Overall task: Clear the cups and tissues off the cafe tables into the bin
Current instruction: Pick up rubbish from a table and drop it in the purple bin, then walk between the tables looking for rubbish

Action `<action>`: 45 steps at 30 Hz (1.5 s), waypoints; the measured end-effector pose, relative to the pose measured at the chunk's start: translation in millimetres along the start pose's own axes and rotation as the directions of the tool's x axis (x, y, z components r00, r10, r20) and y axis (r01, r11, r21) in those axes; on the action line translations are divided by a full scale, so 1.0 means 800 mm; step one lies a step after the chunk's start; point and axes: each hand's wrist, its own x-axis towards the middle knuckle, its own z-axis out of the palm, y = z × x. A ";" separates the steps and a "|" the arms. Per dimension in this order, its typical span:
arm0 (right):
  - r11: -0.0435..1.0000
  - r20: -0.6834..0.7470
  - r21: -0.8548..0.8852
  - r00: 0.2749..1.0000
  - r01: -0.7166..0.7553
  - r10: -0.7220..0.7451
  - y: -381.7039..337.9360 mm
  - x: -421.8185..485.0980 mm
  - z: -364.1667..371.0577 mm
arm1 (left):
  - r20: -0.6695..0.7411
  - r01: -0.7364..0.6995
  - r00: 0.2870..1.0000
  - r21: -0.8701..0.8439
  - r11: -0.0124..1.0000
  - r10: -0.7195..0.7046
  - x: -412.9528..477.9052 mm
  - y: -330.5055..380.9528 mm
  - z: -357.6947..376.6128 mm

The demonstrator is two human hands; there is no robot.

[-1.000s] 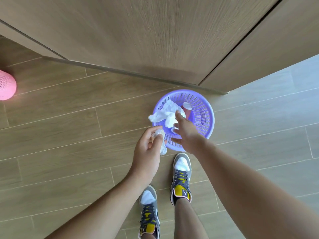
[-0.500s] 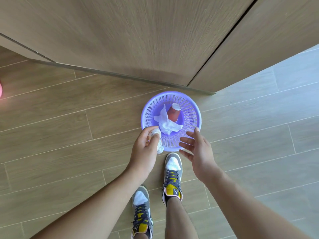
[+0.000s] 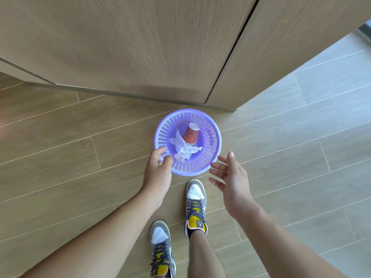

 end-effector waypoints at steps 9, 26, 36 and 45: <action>0.997 -0.026 0.036 0.998 0.065 -0.064 -0.017 -0.131 -0.023 | -0.009 -0.128 0.992 -0.069 0.989 0.127 -0.120 0.050 -0.066; 0.742 -0.049 0.125 0.751 0.658 -0.658 -0.139 -0.608 -0.138 | 0.279 -0.616 0.710 -0.201 0.762 0.647 -0.557 0.207 -0.188; 0.541 -0.381 0.208 0.577 0.815 -0.722 -0.101 -0.765 -0.298 | 0.574 -0.727 0.414 -0.259 0.636 0.707 -0.742 0.213 -0.122; 0.384 -0.725 0.190 0.393 0.904 -0.566 0.027 -0.875 -0.510 | 0.819 -0.729 0.122 -0.309 0.611 0.560 -0.932 0.107 0.015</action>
